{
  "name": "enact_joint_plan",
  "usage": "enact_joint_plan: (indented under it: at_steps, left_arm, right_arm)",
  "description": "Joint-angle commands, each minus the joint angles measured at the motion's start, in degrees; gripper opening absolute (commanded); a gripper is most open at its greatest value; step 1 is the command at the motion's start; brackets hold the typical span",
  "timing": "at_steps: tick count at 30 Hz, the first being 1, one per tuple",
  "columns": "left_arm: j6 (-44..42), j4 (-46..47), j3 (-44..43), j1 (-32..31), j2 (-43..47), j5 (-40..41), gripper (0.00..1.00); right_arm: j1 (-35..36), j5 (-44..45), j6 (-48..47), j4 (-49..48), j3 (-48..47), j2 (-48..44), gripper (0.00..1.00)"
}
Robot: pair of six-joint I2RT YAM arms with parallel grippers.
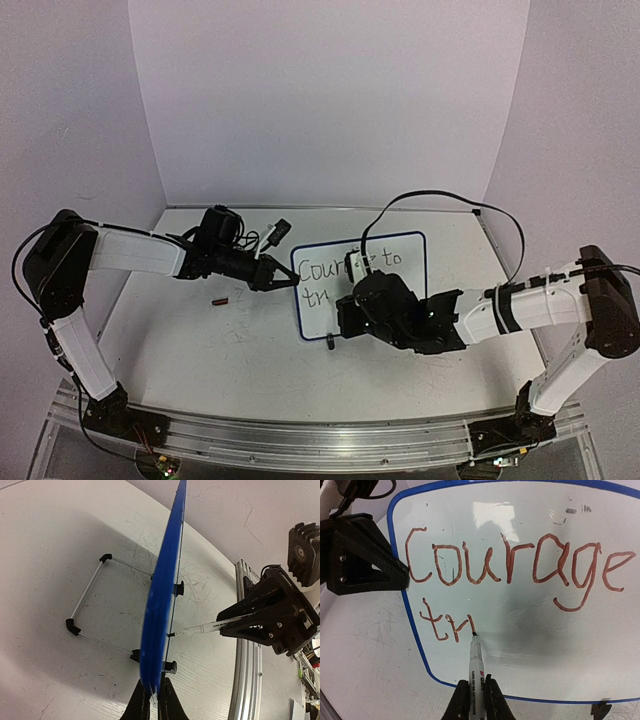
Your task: Write a sentence on the whiteboard
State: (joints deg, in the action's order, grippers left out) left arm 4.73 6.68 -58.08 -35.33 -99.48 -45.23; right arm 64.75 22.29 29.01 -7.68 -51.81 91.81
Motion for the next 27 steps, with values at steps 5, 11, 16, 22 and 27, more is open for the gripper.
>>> enact_joint_plan:
  at_steps: [5,11,16,22,27]
  left_arm:
    - [-2.01,-3.99,-0.98,-1.32,-0.1,-0.02,0.0]
    - [-2.0,-4.05,-1.02,-1.32,-0.08,-0.05,0.0]
    - [-2.01,-4.04,-1.03,-1.41,-0.1,-0.12,0.0]
    - [-2.07,-4.08,-0.96,-1.41,0.08,0.0,0.0]
    - [-2.07,-4.09,-1.04,-1.41,0.08,-0.06,0.0]
  right_arm:
    - [-0.14,0.84,2.14,1.44,1.72,-0.99,0.0]
    - [-0.16,3.81,1.78,1.7,1.01,-1.95,0.0]
    - [-0.4,5.49,0.11,1.71,-1.64,-1.43,0.0]
    - [-0.96,6.26,-0.62,1.61,-2.52,-1.38,0.0]
    - [-1.37,6.53,-1.19,1.53,-2.95,-1.53,0.0]
